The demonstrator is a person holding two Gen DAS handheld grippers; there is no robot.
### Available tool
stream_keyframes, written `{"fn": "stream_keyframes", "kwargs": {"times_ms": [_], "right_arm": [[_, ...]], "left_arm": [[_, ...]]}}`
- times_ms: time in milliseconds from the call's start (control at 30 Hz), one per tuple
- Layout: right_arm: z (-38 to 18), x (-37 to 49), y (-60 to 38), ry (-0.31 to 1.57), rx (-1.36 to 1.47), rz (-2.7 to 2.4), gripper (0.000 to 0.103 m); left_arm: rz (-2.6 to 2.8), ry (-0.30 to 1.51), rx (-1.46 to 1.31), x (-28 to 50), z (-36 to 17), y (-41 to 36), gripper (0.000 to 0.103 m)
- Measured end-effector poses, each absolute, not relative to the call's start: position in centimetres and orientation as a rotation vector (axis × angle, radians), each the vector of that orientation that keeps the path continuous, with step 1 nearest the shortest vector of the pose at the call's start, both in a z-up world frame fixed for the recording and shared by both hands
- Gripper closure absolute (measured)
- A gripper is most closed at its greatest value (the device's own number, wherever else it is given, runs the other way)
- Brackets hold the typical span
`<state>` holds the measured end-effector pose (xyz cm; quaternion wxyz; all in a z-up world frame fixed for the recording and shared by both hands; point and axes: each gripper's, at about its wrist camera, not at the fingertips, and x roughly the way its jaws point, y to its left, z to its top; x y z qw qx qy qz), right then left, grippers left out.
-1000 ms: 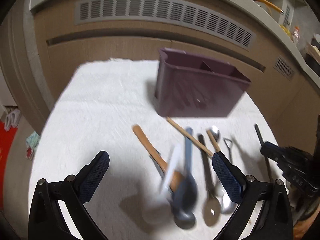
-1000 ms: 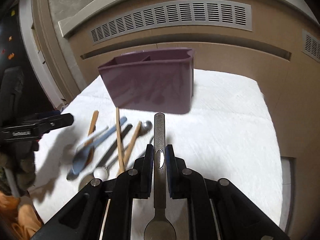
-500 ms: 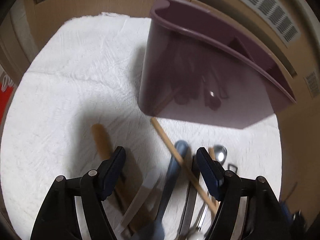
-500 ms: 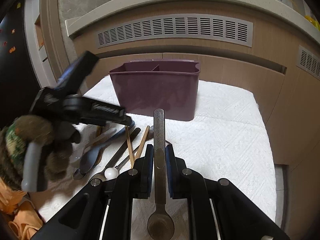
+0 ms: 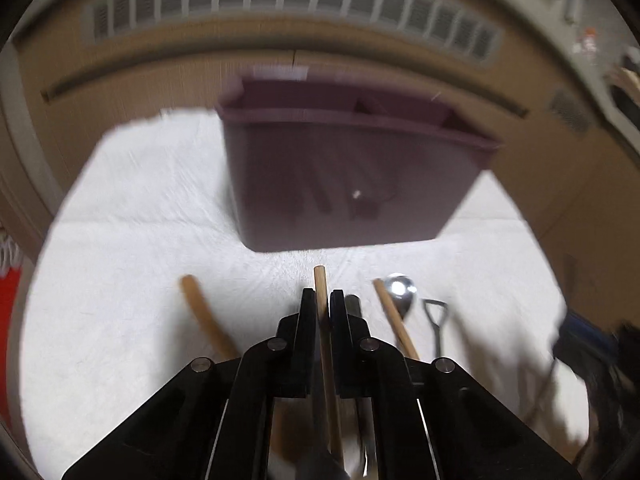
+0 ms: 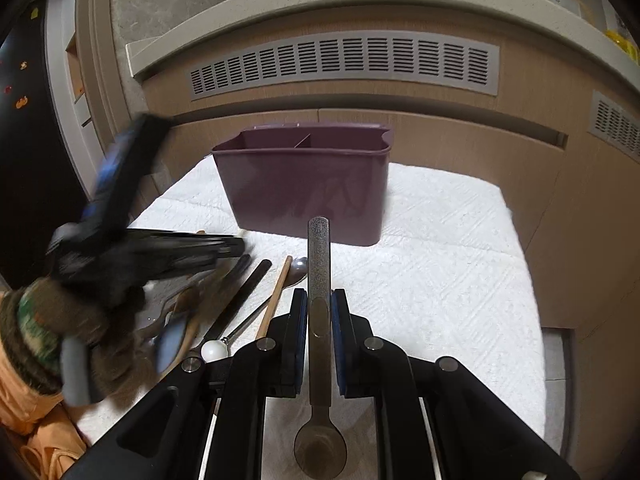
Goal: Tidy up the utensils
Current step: 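Lift the chopstick and spoon with both grippers and carry them over the caddy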
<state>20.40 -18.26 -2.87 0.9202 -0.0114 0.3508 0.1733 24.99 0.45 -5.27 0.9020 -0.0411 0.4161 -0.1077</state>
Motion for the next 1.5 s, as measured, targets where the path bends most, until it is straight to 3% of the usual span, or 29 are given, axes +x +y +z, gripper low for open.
{"fn": "stream_keyframes", "kwargs": {"times_ms": [333, 567, 667, 800, 1100, 1133, 1200, 1233, 1500], "right_arm": [[-0.8, 19.9, -17.7, 0.674, -0.021, 0.383, 0.091], [-0.6, 21.3, -17.3, 0.741, -0.085, 0.472, 0.091], [-1.7, 21.7, -17.6, 0.818, -0.156, 0.447, 0.087], [-3.6, 21.1, -18.3, 0.883, -0.153, 0.437, 0.075], [-8.3, 25.3, -16.0, 1.011, -0.109, 0.332, 0.076], [-8.7, 25.5, -15.9, 1.025, -0.113, 0.318, 0.077], [-8.7, 25.1, -15.6, 1.006, -0.147, 0.308, 0.091], [-8.6, 25.0, -15.5, 1.004, -0.149, 0.309, 0.091], [-2.2, 20.4, -16.5, 0.811, -0.085, 0.377, 0.091]], "left_arm": [[-0.222, 0.616, -0.117, 20.5, 2.8, 2.9, 0.097], [-0.243, 0.551, -0.157, 18.4, 4.8, 4.9, 0.097], [-0.231, 0.511, -0.148, 17.3, 5.4, 5.6, 0.097], [-0.213, 0.478, -0.157, 16.9, 5.7, 6.2, 0.097], [-0.228, 0.528, -0.148, 17.8, 3.0, 6.0, 0.097], [-0.225, 0.521, -0.143, 17.6, 3.0, 6.0, 0.097], [-0.230, 0.518, -0.148, 17.3, 3.0, 6.2, 0.097], [-0.233, 0.518, -0.154, 17.1, 3.1, 6.3, 0.097], [-0.249, 0.472, -0.171, 15.0, 5.1, 6.7, 0.097]]}}
